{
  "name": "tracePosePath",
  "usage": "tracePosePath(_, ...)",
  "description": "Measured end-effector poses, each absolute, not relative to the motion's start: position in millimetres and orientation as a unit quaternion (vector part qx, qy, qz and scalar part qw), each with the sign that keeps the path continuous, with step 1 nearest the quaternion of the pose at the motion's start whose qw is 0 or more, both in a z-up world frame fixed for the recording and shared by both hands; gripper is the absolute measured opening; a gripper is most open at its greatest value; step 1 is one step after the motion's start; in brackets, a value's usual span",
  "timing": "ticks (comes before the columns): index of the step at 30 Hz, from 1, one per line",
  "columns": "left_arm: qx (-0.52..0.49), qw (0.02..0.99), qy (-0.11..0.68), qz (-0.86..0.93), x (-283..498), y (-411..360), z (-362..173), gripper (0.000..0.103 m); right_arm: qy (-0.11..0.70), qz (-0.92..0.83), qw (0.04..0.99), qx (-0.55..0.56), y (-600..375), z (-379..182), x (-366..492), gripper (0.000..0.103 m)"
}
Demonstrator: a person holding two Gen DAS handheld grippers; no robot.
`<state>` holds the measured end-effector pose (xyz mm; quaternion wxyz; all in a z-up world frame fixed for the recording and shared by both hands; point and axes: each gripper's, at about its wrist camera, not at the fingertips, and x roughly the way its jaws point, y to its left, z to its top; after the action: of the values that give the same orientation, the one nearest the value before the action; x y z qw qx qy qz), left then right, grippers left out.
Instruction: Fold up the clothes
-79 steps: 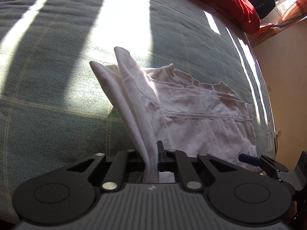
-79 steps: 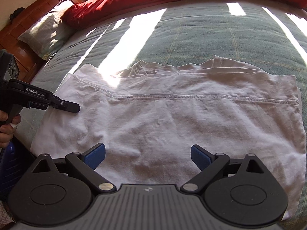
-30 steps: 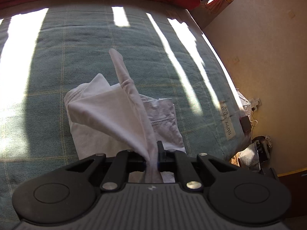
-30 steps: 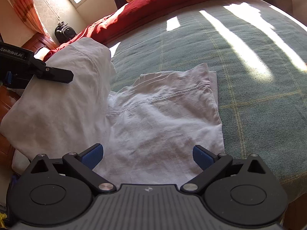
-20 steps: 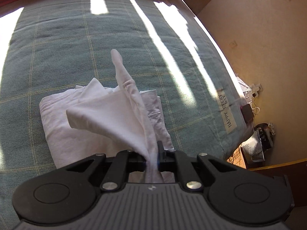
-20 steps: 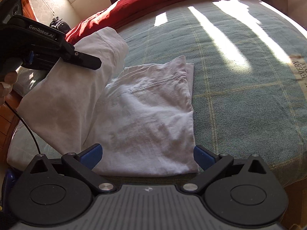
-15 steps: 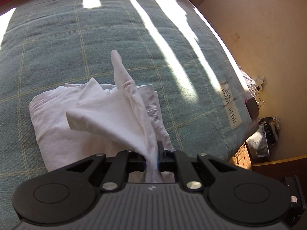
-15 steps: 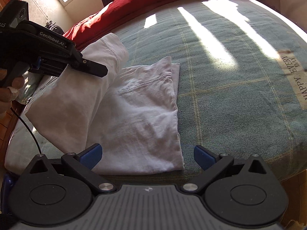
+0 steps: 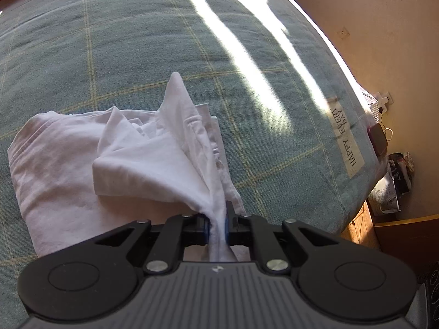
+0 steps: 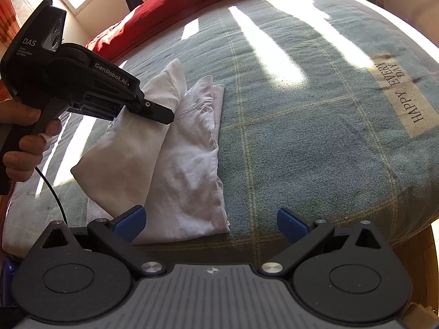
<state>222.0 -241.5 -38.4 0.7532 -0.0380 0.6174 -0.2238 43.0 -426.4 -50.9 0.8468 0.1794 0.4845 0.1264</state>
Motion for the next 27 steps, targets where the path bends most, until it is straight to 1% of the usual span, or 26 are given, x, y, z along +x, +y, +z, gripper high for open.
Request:
tracePosePath(3,-0.029,0.751,0.621,-0.222,225,-250,-46,0.01,0.486,0.124,0.847,0.179,-429,-51,42,0.103)
tracePosePath(4,-0.026,0.75,0.623,-0.221,226,-252,-48,0.012,0.486,0.123,0.847,0.179,-430,-52,42,0.103)
tracePosePath(5,-0.023,0.749,0.625,-0.22,227,-255,-51,0.017,0.486,0.122,0.847,0.179,-430,-52,42,0.103)
tracePosePath(6,-0.021,0.748,0.626,-0.219,227,-258,-53,0.019,0.486,0.121,0.847,0.179,-431,-52,41,0.103)
tracePosePath(7,-0.022,0.747,0.627,-0.22,227,-260,-54,0.023,0.486,0.12,0.847,0.179,-432,-52,41,0.103)
tracePosePath(8,-0.023,0.746,0.628,-0.22,227,-262,-55,0.03,0.486,0.119,0.847,0.179,-433,-51,40,0.103)
tracePosePath(9,-0.024,0.746,0.627,-0.223,227,-264,-54,0.032,0.486,0.118,0.847,0.179,-434,-51,40,0.103)
tracePosePath(12,-0.026,0.75,0.62,-0.232,226,-267,-48,0.038,0.484,0.114,0.848,0.18,-437,-50,38,0.103)
tracePosePath(17,-0.021,0.769,0.588,-0.248,218,-255,-23,0.041,0.476,0.114,0.853,0.183,-438,-46,34,0.103)
tracePosePath(18,-0.017,0.775,0.579,-0.252,215,-250,-17,0.043,0.471,0.114,0.855,0.186,-439,-45,33,0.103)
tracePosePath(20,0.002,0.787,0.562,-0.254,206,-239,-8,0.052,0.458,0.114,0.859,0.197,-443,-42,31,0.102)
tracePosePath(21,0.017,0.793,0.554,-0.254,200,-233,-4,0.053,0.45,0.114,0.862,0.202,-445,-40,31,0.101)
tracePosePath(23,0.047,0.803,0.539,-0.251,186,-221,-1,0.054,0.435,0.113,0.868,0.211,-449,-36,32,0.087)
tracePosePath(24,0.063,0.807,0.531,-0.25,178,-215,1,0.055,0.429,0.114,0.87,0.213,-450,-33,34,0.083)
tracePosePath(26,0.094,0.814,0.515,-0.253,158,-205,-1,0.057,0.422,0.116,0.874,0.209,-448,-30,39,0.065)
tracePosePath(27,0.113,0.815,0.507,-0.257,147,-201,-4,0.058,0.419,0.12,0.876,0.205,-445,-28,43,0.061)
